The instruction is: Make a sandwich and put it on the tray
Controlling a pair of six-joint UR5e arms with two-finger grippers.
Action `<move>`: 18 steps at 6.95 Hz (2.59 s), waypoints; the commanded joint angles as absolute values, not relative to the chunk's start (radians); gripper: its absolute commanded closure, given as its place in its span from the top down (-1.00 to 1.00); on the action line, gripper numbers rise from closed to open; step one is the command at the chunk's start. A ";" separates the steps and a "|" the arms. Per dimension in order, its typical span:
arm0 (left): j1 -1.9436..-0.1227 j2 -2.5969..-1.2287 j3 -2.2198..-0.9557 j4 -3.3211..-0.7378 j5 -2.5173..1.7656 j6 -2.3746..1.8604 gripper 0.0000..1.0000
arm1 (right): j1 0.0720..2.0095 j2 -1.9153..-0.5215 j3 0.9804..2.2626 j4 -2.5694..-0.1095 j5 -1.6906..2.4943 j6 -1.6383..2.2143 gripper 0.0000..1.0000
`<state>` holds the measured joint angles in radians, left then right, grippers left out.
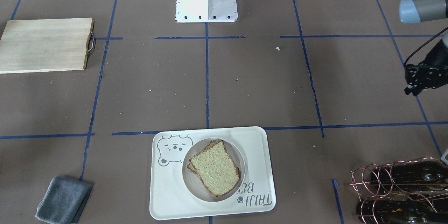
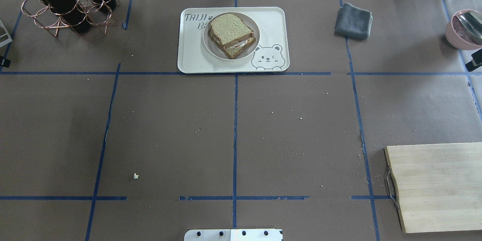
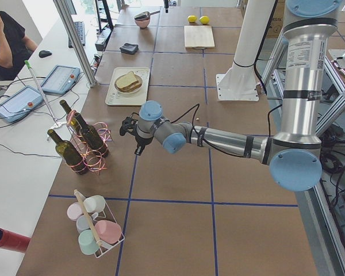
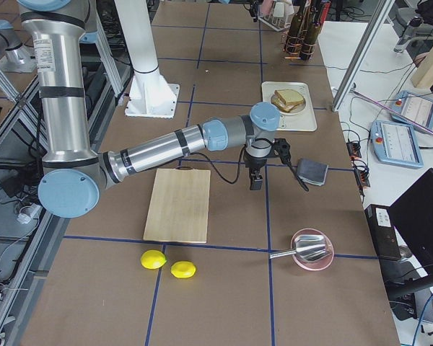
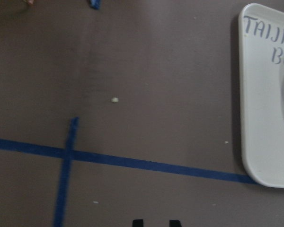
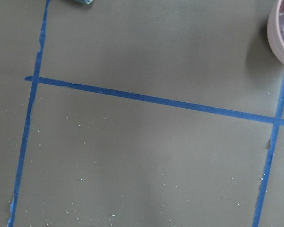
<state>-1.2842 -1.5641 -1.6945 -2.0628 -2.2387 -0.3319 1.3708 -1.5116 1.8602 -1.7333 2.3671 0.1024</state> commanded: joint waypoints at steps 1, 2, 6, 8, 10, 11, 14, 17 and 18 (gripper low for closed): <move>-1.477 -1.563 -1.756 -1.749 -2.335 -0.041 -0.37 | 1.442 -1.509 1.781 -1.747 2.416 0.003 1.00; -1.491 -1.574 -1.846 -1.527 -2.336 -0.029 -0.34 | 1.453 -1.509 1.755 -1.741 2.440 -0.018 1.00; -1.513 -1.510 -1.902 -1.422 -2.336 0.052 1.00 | 1.466 -1.508 1.753 -1.741 2.427 -0.020 1.00; -1.506 -1.494 -1.897 -1.428 -2.341 0.048 1.00 | 1.465 -1.499 1.753 -1.741 2.401 -0.018 1.00; -1.509 -1.499 -1.881 -1.446 -2.359 0.046 1.00 | 1.465 -1.500 1.770 -1.741 2.398 -0.018 1.00; -1.509 -1.506 -1.881 -1.451 -2.362 0.049 1.00 | 1.463 -1.502 1.764 -1.741 2.396 -0.020 1.00; -1.514 -1.553 -1.792 -1.443 -2.381 0.061 1.00 | 1.465 -1.526 1.755 -1.740 2.352 -0.026 1.00; -1.520 -1.500 -1.756 -1.445 -2.379 0.115 1.00 | 1.466 -1.582 1.753 -1.738 2.364 -0.078 1.00; -1.523 -1.499 -1.755 -1.439 -2.379 0.183 1.00 | 1.466 -1.582 1.753 -1.740 2.365 -0.078 1.00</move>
<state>-1.5194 -1.5092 -1.7578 -1.4457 -2.3787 0.1142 1.4664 -1.5766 1.7545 -1.7384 2.3633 -0.0672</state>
